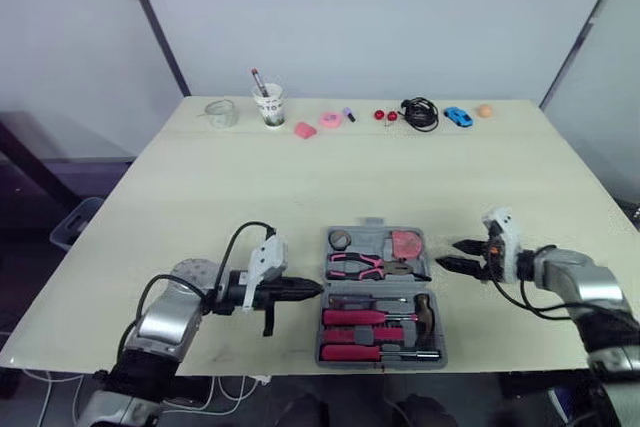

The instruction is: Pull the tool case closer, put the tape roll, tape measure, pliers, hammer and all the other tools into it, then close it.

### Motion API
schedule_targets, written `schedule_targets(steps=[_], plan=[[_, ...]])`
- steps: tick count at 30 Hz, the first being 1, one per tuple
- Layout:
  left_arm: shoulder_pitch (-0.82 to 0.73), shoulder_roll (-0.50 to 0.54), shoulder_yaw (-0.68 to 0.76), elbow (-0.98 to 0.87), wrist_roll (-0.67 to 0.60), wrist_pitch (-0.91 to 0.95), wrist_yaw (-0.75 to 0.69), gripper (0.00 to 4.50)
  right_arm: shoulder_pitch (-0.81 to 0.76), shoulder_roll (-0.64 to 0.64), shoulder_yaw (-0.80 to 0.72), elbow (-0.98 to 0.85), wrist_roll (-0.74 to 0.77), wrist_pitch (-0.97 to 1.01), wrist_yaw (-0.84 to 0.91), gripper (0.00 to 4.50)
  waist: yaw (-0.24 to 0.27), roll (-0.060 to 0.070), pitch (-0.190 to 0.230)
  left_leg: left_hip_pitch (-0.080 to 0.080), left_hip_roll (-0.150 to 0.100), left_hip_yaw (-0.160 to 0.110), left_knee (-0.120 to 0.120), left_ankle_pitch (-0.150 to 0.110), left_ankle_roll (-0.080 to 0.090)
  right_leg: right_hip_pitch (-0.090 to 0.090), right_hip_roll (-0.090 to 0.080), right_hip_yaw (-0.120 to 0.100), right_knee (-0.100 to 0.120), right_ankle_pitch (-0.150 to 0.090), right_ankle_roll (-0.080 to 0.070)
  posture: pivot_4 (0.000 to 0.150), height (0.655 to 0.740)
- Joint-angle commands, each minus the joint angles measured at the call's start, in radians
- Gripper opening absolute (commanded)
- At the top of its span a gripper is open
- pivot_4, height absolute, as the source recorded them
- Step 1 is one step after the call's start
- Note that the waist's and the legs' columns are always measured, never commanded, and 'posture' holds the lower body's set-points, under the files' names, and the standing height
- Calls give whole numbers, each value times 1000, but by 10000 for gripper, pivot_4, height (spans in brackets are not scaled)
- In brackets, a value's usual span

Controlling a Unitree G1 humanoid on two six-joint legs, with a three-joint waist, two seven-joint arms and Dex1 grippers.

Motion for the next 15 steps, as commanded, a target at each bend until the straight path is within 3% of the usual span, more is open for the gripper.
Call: schedule_targets(steps=[1,15], plan=[[10,0,-67,-60,4,19,-16,0,-98,20,22,97,-21,5,10,44833,-1,0,0,0,0,0,0,0,0,0,0,0,0,0,0,1500,7400],[-13,-39,-227,49,124,-35,25,0,-331,147,26,529,-65,47,72,44833,0,0,0,0,0,-1,-1,0,0,0,0,-2,0,0,0,1500,7400]])
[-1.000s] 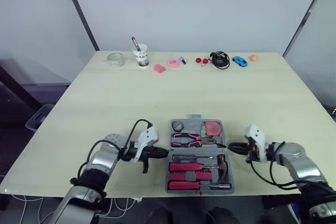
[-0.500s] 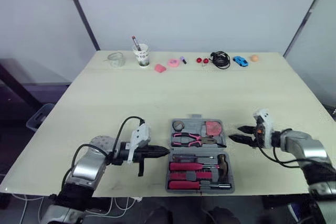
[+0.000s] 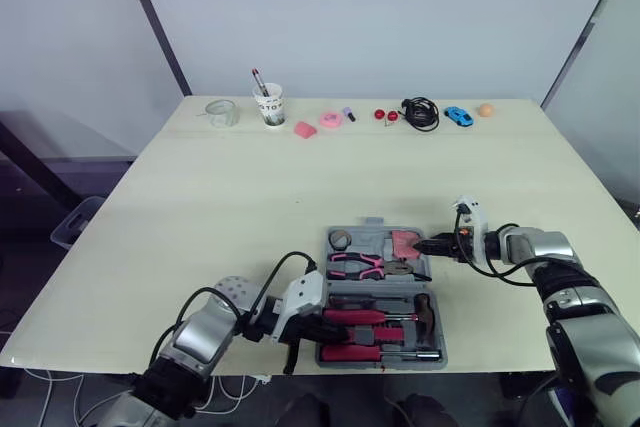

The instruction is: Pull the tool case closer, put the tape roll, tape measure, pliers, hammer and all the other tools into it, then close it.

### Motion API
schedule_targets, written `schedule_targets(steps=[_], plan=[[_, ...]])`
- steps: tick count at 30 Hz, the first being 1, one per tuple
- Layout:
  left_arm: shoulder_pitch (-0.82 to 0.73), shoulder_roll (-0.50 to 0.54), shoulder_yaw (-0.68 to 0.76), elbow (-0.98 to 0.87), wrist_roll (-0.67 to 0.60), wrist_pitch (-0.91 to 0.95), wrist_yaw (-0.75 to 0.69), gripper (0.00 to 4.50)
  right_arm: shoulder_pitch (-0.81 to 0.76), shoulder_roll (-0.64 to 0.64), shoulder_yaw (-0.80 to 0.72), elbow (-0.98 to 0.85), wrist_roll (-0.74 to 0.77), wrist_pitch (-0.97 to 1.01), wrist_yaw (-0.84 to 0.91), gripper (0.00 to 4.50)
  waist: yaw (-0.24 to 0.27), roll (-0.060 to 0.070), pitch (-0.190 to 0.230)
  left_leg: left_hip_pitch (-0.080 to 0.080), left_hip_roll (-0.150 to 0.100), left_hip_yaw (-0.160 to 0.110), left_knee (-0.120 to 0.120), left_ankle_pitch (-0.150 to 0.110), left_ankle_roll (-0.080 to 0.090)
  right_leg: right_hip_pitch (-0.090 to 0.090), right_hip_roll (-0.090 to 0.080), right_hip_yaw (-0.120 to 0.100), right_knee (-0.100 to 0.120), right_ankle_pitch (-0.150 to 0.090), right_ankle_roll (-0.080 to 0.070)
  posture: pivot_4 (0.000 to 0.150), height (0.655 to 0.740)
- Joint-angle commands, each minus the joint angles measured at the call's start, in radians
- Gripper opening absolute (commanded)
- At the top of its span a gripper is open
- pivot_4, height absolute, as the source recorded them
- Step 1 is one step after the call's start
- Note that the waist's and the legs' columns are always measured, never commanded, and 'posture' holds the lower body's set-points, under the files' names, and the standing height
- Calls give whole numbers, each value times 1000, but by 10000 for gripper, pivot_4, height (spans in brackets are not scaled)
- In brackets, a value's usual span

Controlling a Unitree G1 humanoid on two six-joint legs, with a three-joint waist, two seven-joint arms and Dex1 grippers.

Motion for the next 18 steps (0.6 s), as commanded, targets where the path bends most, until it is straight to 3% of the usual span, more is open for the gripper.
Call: schedule_targets(steps=[1,10,18], plan=[[-7,-8,-34,40,47,-51,16,0,-40,42,-36,77,27,50,38,44833,-3,0,0,0,0,0,0,0,0,0,0,0,0,0,0,1500,7400],[-15,-23,-60,110,79,-107,21,0,-78,112,-102,160,46,92,91,44833,-3,1,-1,2,0,1,0,0,0,0,0,1,2,0,0,1500,7400],[-4,-35,-37,112,49,-107,22,0,-81,98,-152,134,80,107,199,44833,0,2,-1,2,0,1,0,0,0,0,0,1,2,0,0,1500,7400]])
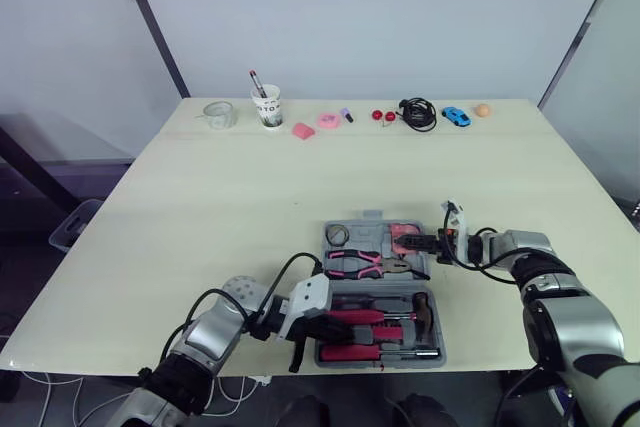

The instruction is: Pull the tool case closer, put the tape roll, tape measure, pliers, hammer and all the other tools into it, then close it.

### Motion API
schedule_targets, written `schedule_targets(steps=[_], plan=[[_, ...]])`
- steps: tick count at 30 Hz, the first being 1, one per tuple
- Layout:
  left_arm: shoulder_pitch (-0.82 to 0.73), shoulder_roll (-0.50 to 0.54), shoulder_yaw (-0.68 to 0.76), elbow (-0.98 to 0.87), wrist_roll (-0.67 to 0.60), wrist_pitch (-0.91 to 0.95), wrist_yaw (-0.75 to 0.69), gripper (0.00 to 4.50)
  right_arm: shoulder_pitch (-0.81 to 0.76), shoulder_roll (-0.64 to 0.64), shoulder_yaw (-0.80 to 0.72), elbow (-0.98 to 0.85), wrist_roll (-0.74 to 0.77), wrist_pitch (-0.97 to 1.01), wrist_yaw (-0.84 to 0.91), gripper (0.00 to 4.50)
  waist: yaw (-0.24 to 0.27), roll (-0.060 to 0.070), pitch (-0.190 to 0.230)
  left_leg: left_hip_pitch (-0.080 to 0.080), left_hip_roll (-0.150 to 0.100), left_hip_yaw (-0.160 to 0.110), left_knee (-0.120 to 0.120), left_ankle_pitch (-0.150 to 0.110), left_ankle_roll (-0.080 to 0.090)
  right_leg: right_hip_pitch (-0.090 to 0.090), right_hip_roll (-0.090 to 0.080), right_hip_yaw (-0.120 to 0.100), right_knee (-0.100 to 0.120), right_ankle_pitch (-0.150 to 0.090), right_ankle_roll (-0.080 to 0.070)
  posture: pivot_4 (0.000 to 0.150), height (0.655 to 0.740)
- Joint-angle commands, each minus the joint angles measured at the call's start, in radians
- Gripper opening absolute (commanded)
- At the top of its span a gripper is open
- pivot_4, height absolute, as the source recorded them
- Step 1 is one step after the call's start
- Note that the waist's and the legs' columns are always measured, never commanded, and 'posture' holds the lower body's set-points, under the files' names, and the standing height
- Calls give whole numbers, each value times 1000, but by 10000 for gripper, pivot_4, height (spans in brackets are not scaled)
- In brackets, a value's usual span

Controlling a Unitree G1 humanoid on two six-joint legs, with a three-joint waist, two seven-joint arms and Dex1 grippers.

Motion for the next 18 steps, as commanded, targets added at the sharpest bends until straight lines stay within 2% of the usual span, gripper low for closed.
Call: schedule_targets(steps=[1,5,9,18], plan=[[23,-7,-13,29,13,5,16,0,-15,-9,-20,-52,38,17,95,44833,4,0,0,0,0,0,0,0,0,0,0,0,0,0,0,1500,7400],[56,4,40,-36,-72,26,-16,0,38,-44,26,-211,76,94,261,44833,3,1,0,-2,0,0,0,0,0,-1,0,0,-1,0,0,1500,7400],[105,56,84,-132,-135,68,-37,0,120,-81,54,-435,146,197,330,44833,0,1,1,-4,1,-1,-1,0,0,-5,0,0,1,0,0,1500,7400],[341,297,312,-352,-302,166,-81,0,391,-214,26,-992,333,400,253,44833,3,0,2,-4,1,-3,-2,0,0,-6,-1,-1,0,-2,-2,1500,7400]])
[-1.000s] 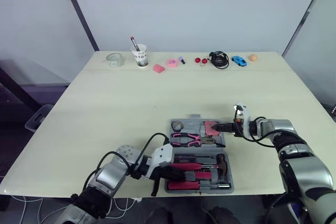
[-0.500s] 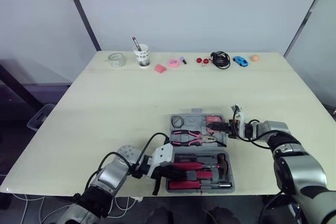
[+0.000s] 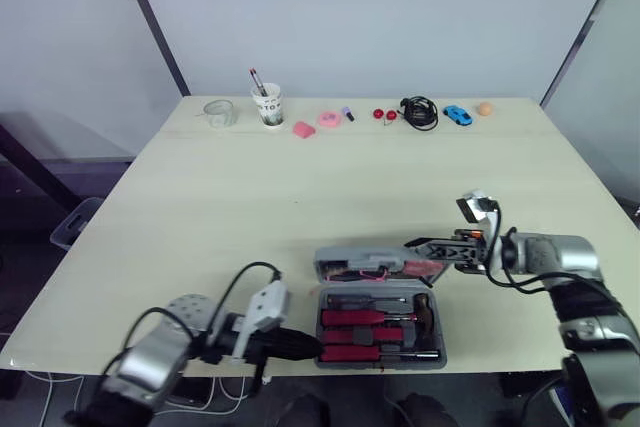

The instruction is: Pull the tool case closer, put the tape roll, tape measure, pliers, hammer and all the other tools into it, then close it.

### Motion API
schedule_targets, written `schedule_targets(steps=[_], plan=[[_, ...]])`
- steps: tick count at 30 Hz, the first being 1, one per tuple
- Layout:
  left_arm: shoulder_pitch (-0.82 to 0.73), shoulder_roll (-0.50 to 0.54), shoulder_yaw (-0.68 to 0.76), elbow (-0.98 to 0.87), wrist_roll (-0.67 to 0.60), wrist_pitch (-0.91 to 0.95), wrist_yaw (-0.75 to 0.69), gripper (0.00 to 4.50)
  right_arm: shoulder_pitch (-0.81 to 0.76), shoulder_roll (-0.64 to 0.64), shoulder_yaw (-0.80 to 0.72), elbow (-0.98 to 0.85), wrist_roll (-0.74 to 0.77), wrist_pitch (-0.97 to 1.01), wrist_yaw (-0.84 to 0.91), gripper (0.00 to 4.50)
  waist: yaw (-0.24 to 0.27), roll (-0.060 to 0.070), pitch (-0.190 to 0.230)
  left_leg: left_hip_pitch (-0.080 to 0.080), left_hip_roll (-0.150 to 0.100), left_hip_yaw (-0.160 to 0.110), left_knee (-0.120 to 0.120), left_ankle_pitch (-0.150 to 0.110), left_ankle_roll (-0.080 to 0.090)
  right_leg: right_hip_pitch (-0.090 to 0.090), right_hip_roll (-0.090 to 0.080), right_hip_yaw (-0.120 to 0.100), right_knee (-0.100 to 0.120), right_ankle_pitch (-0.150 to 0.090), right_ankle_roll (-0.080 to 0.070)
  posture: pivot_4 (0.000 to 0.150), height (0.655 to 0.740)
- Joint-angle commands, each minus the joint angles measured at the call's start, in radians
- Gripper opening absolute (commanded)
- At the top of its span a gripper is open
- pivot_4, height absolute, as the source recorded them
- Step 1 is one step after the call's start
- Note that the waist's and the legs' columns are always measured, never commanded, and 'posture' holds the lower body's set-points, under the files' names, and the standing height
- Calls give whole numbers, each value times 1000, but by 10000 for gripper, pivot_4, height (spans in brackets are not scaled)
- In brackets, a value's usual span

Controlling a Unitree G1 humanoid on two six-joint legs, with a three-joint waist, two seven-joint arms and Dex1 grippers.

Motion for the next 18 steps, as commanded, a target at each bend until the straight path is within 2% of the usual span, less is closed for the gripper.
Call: schedule_targets(steps=[1,6,11,13,16,18], plan=[[109,81,128,-86,-78,23,-26,0,112,-52,-47,-222,88,53,-62,44833,0,-1,0,0,0,0,0,0,0,0,0,0,0,-1,-1,1500,7400],[253,99,320,-64,-144,32,21,0,316,-94,-178,-428,142,-1,-192,44833,4,-2,3,0,1,0,-1,0,0,0,-2,0,-2,-2,-2,1500,7400],[266,24,431,-26,-162,17,129,0,577,-124,-277,-598,39,-289,-297,44833,9,-4,4,1,0,1,-1,0,0,0,-2,-1,-6,-2,-2,1500,7400],[262,18,442,-11,-151,6,136,5403,652,-118,-303,-621,-4,-431,-316,45000,4,-6,5,1,0,1,-1,0,0,1,-2,-1,-6,-2,-2,1500,7400],[251,8,450,5,-136,-12,155,14907,723,-124,-326,-620,-46,-541,-353,45000,0,-7,6,1,0,2,-1,0,0,1,-2,0,-6,-2,-1,1500,7400],[243,4,449,21,-113,-51,165,28072,749,-108,-349,-597,-66,-640,-367,45000,0,-8,6,1,0,2,-1,0,0,1,-2,1,-6,-2,-2,1500,7400]])
